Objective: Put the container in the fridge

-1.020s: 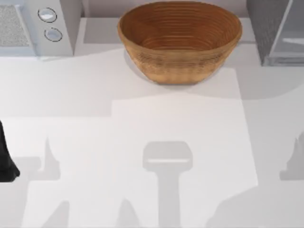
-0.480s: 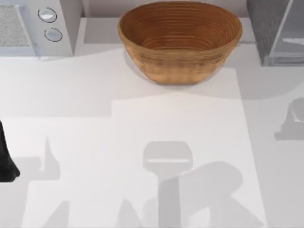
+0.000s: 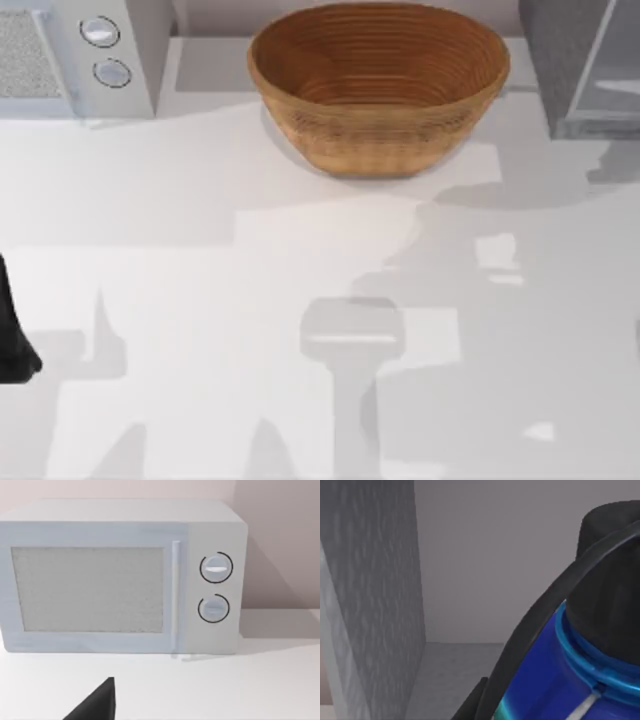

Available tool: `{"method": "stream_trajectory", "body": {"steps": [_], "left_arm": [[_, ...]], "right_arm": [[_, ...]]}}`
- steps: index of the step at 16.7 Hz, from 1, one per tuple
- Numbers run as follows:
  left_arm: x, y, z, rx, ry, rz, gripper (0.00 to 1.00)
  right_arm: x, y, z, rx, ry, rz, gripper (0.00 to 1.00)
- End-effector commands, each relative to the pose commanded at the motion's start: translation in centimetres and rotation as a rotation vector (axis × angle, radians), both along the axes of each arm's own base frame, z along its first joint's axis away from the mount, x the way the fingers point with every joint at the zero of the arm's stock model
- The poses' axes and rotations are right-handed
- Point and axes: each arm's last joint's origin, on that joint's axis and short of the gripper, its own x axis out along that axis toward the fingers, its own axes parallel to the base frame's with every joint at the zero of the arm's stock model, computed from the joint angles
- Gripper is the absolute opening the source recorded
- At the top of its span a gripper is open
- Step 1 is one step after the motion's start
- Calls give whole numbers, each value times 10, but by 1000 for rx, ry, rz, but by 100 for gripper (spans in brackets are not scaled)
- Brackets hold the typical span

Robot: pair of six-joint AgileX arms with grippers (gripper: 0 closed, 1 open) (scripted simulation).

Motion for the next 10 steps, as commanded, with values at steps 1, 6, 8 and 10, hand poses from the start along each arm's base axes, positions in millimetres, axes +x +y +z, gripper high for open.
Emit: {"method": "stream_trajectory", "body": {"steps": [1, 6, 8, 10], "left_arm": [[0, 0, 0, 0, 0, 0, 100], [0, 0, 0, 0, 0, 0, 100], [0, 0, 0, 0, 0, 0, 100], [0, 0, 0, 0, 0, 0, 100]], "right_arm": [[17, -7, -13, 2, 8, 0, 1], [72, -37, -72, 3, -1, 0, 1], [81, -43, -85, 0, -10, 0, 1], [84, -46, -91, -1, -15, 1, 1]]}}
